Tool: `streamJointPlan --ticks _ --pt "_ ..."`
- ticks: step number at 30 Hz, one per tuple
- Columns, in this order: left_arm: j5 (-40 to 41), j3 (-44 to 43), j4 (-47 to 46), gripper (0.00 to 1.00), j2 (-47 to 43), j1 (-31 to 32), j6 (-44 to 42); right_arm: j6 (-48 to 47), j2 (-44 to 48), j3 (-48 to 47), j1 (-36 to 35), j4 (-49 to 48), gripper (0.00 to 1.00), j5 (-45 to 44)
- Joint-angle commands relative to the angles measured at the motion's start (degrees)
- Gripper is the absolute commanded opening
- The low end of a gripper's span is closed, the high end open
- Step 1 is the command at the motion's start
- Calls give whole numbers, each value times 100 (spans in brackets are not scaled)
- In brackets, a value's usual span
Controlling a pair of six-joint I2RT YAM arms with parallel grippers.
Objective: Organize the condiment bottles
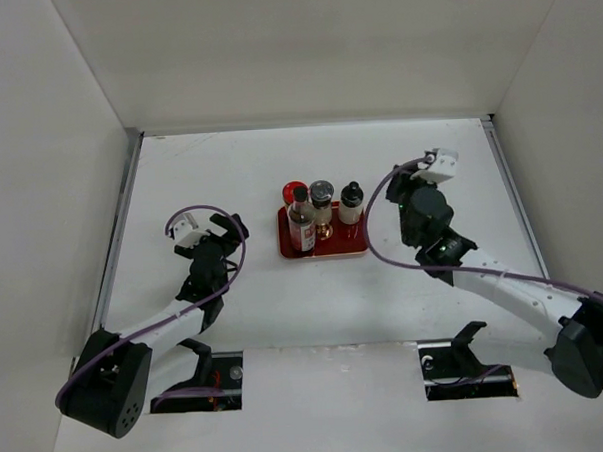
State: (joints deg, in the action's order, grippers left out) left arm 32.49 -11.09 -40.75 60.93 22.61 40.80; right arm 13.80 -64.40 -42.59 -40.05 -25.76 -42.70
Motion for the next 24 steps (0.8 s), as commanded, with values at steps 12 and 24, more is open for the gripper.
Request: streamJointPlan --ticks 12,24 --pt "-111 -86 -425 100 95 169 60 1107 -1434 -311 2006 1617 100 6" --pt "-129 -112 -425 100 165 186 60 1687 -2155 -461 2428 1635 90 1009"
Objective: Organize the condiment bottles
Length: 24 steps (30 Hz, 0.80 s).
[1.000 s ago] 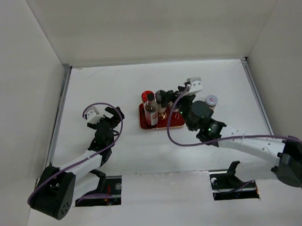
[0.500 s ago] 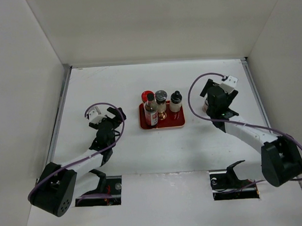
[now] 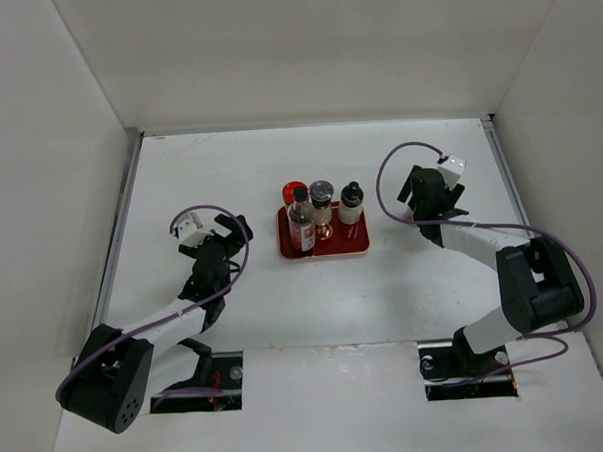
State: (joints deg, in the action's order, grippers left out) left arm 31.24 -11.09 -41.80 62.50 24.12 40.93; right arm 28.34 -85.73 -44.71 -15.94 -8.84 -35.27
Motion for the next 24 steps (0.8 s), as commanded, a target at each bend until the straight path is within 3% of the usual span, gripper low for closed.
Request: streamJointPlan --ticks 1,10,24 --pt "-4 -112 -320 100 34 18 47 242 -66 -275 8 -39 87 283" --pt "40 -104 -294 100 43 -8 56 348 -76 -170 -79 -47 52 205" --pt "-4 -147 -320 100 87 44 56 172 1840 735 -1159 84 50 20"
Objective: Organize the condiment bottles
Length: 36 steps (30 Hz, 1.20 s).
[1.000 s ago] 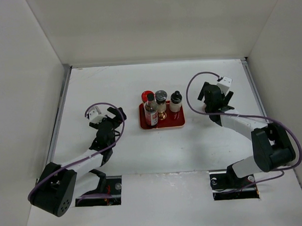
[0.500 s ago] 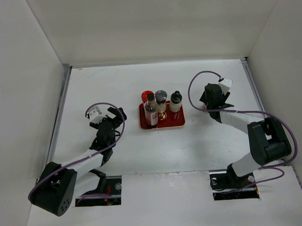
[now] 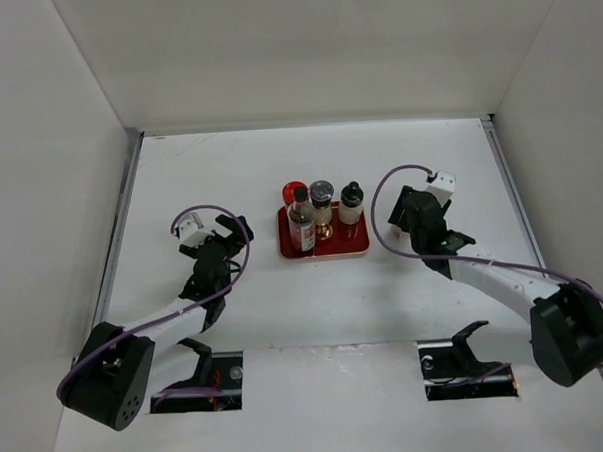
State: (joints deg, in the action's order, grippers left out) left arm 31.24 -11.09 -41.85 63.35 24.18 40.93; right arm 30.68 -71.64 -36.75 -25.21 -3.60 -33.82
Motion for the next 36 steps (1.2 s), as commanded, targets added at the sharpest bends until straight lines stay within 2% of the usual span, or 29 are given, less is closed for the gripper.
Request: streamJointPlan --ticks 1,4,7,12,16,24,34,36 --pt "-4 -156 -315 100 -16 55 47 -70 536 -51 -373 -405 50 -151" --pt "22 -165 -333 100 -16 82 38 0 782 -86 -830 -405 49 -239" --pt "-22 -148 -386 100 28 47 38 52 652 -297 -1305 -580 50 -230" --pt "-22 -183 -403 100 89 64 21 -193 -296 -631 -1982 -1616 51 -142" --pt "-5 -121 -403 100 -68 64 12 -448 -965 -886 -2185 -2135 50 -159" --pt "-48 -200 -403 100 98 82 -14 -668 -1572 -1027 -2203 -2453 52 -177" --pt "-48 -701 79 100 415 319 -32 -650 -1529 -798 -2317 -2365 80 -221" --pt "13 -789 299 100 319 328 -32 -651 -1380 -728 -2343 -2348 90 -221"
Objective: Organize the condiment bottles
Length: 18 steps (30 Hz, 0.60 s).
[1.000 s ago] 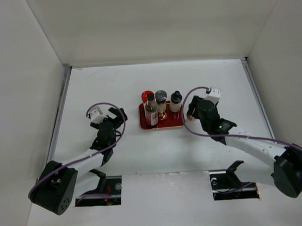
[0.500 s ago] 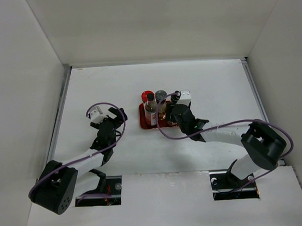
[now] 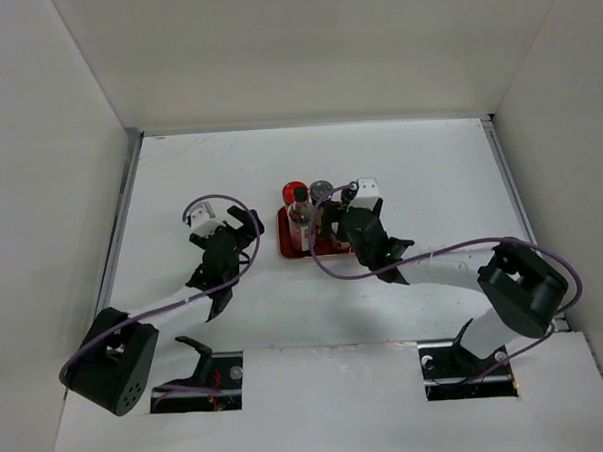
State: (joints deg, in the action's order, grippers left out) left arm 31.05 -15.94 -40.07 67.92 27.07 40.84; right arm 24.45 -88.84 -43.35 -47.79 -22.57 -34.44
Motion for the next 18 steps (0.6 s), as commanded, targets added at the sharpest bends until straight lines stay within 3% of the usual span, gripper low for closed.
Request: streamJointPlan --ticks 1,10,18 --pt "59 -339 201 100 -191 39 -15 -28 445 -24 -94 -442 99 -169" --pt "656 -725 991 100 -745 338 82 -423 1895 581 -138 -213 100 -845" --pt "701 -1358 2064 100 -754 348 -234 -107 3064 1373 345 -240 100 -1390"
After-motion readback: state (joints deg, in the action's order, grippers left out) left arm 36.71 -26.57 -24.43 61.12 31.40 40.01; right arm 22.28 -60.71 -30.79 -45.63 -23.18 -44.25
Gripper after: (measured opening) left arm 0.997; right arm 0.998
